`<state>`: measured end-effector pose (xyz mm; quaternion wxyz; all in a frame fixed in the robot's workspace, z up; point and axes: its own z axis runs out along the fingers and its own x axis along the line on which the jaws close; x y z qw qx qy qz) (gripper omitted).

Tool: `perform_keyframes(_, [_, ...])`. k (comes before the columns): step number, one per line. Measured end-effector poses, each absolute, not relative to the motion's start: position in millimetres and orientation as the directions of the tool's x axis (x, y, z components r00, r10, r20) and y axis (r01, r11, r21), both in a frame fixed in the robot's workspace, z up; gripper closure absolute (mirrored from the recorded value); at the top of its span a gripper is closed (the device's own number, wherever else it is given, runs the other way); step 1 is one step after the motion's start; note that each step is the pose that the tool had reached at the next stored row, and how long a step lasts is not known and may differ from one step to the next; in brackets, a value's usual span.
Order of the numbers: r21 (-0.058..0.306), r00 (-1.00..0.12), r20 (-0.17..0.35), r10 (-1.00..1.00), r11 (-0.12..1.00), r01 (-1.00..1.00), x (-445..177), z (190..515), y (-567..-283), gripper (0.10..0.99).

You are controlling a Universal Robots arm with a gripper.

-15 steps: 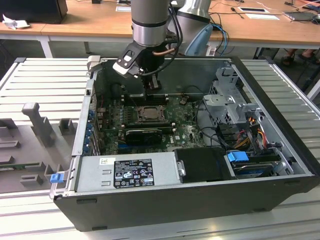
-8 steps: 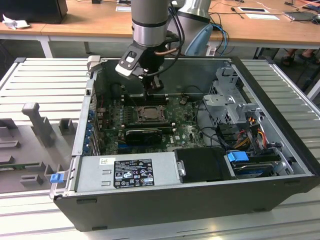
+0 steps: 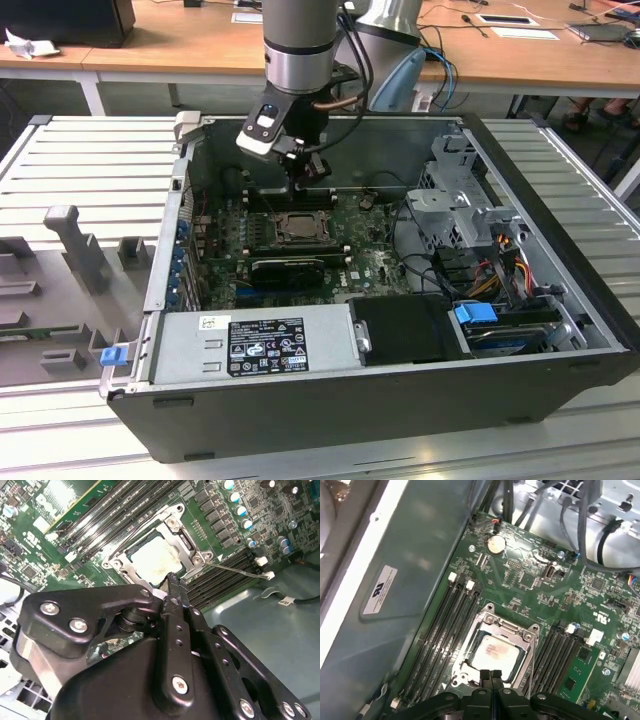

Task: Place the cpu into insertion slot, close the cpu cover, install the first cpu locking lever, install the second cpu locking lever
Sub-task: 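Install the first cpu locking lever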

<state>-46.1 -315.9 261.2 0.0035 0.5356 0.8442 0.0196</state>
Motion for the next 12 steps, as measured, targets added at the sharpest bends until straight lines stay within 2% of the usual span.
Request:
perform_keyframes(6, [0.037, -0.547, 0.015, 0.837, 0.546, 0.837, -46.1, 261.1, -316.3, 0.980])
perform_keyframes(12, [0.037, -0.571, 0.015, 0.821, 0.571, 0.820, -46.4, 260.8, -321.4, 0.980])
